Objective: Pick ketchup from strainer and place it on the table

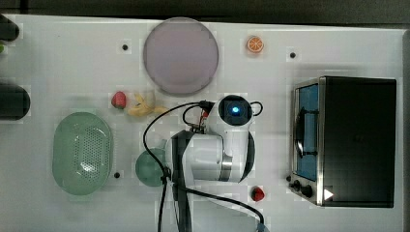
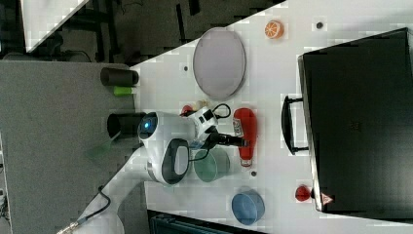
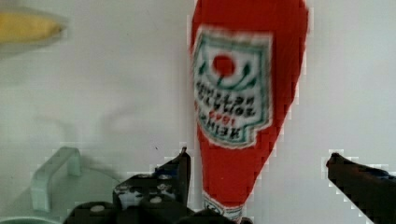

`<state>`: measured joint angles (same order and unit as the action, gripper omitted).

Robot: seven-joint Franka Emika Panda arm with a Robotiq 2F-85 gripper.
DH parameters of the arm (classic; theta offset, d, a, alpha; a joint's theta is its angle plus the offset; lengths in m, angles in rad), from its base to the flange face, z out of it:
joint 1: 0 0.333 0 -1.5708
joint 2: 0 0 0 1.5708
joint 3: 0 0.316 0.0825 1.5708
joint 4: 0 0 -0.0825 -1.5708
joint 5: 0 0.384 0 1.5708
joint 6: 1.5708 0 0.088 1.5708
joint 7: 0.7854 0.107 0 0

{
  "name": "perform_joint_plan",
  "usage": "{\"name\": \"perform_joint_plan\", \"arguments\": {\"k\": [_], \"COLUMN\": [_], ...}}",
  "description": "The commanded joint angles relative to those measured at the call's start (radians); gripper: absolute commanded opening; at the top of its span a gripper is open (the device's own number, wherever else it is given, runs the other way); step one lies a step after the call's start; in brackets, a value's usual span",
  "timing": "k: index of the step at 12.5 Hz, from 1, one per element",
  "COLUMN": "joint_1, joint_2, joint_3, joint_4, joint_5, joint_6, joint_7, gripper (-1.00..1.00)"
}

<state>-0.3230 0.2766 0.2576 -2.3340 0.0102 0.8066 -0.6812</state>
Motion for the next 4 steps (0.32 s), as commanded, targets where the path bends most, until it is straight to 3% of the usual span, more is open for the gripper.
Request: {"name": "perform_joint_plan", "arguments": {"k": [1, 4], "joint_1": [-0.011, -0.011], "joint_2": [-0.149, -0.263], "joint_3": [0.002, -0.003], "joint_4": [0.082, 0.173], "joint_5": [0.003, 0.003], "joint_6": [-0.034, -0.215], "joint_7": [0.059, 0.274], "gripper": [1.00, 1.00]}}
